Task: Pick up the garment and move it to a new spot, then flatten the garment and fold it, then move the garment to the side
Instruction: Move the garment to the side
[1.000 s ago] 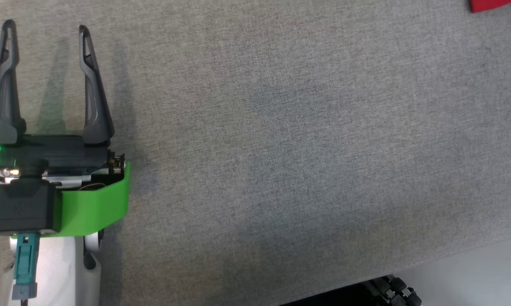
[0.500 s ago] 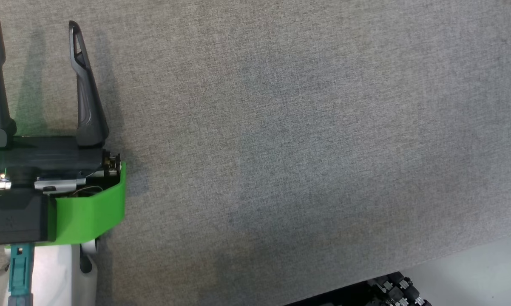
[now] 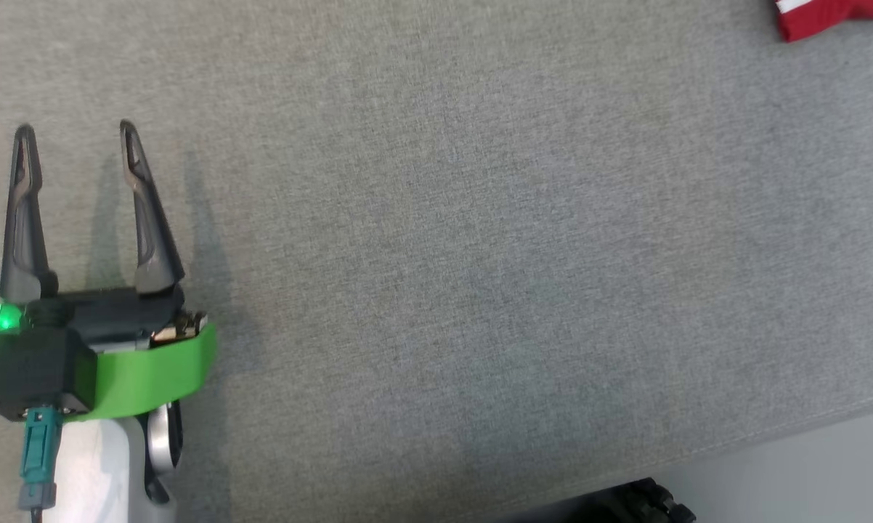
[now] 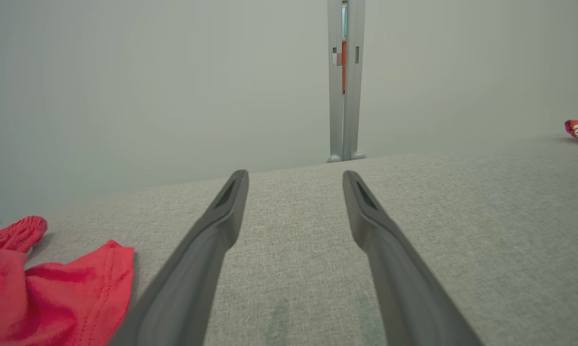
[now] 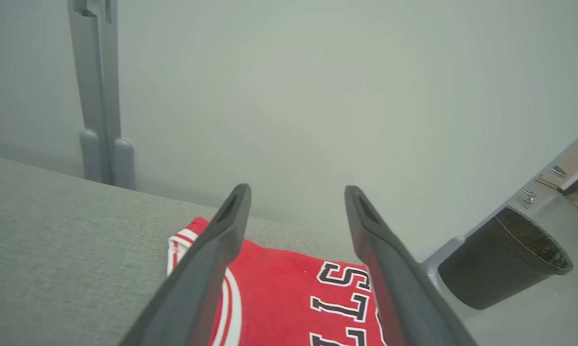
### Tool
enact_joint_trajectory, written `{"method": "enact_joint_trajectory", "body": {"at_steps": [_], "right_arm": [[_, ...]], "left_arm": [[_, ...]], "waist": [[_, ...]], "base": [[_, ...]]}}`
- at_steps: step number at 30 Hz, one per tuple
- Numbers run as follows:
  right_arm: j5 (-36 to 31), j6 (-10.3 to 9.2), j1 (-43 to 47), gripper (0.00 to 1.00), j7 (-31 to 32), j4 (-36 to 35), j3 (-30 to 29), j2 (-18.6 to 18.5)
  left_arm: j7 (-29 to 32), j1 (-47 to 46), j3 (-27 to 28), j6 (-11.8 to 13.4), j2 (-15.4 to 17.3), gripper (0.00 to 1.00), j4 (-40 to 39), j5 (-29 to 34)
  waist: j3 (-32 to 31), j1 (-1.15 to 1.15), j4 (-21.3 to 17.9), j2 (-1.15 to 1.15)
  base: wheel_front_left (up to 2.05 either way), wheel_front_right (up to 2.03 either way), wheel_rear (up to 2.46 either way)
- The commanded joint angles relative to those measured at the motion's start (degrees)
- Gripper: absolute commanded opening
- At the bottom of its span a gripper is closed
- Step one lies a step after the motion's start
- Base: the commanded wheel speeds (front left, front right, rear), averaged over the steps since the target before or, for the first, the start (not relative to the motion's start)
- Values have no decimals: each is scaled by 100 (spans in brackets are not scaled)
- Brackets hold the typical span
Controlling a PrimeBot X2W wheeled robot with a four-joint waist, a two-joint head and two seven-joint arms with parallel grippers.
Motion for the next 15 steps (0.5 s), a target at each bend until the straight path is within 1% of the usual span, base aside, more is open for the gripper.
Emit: {"method": "enact_joint_trajectory", "body": {"at_steps": [1, 6, 8, 12, 15], "right_arm": [[-85, -7, 304, 100, -11, -243, -154, 168], [-443, -7, 1465, 100, -13, -1121, -647, 822], [-475, -7, 1886, 100, -13, -1380, -731, 1072], [-539, -7, 2564, 100, -13, -1731, -789, 1401], [-546, -7, 3018, 100, -14, -1905, -825, 1570]], "left_arm": [[0, 174, 70, 30, -16, 100, 40, -29], [0, 577, 266, -42, -103, 100, 172, -168], [0, 729, 349, -61, -155, 100, 210, -206], [0, 974, 461, -154, -230, 100, 327, -258], [0, 1119, 520, -236, -292, 100, 502, -303]], "waist": [[-712, 0, 126, 0], [-1306, 0, 267, 0], [-1492, 0, 310, 0], [-1797, 0, 384, 0], [-2007, 0, 461, 0]], "base": [[0, 0, 0], [0, 0, 0], [0, 0, 0], [0, 0, 0], [0, 0, 0]]}}
